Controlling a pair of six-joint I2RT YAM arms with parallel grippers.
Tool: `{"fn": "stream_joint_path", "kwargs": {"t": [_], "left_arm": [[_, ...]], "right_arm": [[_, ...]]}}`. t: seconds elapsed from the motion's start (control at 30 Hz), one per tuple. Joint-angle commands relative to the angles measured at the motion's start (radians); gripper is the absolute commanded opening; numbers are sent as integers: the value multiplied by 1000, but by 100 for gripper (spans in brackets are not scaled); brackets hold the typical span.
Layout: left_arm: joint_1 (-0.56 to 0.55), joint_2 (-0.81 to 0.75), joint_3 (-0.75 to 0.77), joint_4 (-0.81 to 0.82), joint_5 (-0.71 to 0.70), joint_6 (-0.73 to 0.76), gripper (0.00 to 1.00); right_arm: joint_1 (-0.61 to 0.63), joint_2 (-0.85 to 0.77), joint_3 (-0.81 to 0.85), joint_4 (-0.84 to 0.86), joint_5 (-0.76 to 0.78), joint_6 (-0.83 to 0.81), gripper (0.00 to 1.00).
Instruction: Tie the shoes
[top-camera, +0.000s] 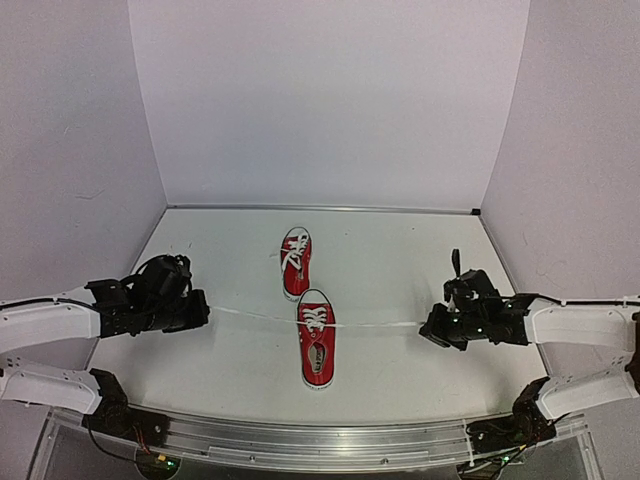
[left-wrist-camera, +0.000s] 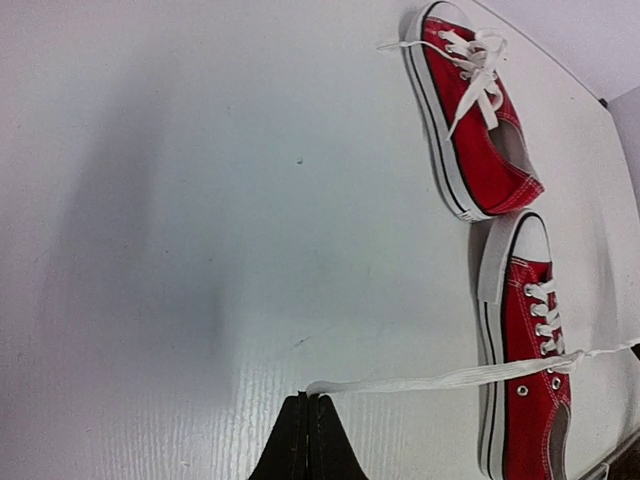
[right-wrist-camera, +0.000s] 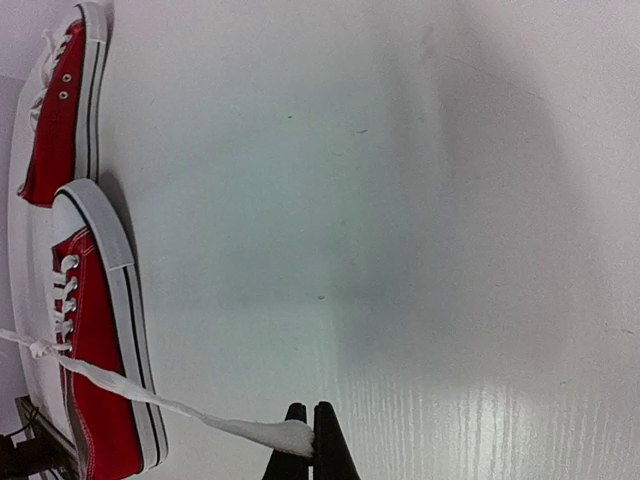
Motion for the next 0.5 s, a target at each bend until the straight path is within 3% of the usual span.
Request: {"fn": "stream_joint_path", "kwargs": {"t": [0.0, 0.23, 0.47], "left_arm": [[17, -25, -5, -75, -79, -99, 0], [37, 15, -19, -96, -87, -155, 0], [93, 27, -33, -109, -71, -159, 0]], "right_arm": [[-4, -51, -37, -52, 127, 112, 0], [-4, -190, -94, -137, 245, 269, 0], [-3, -240, -107, -169, 283, 309, 0]]}}
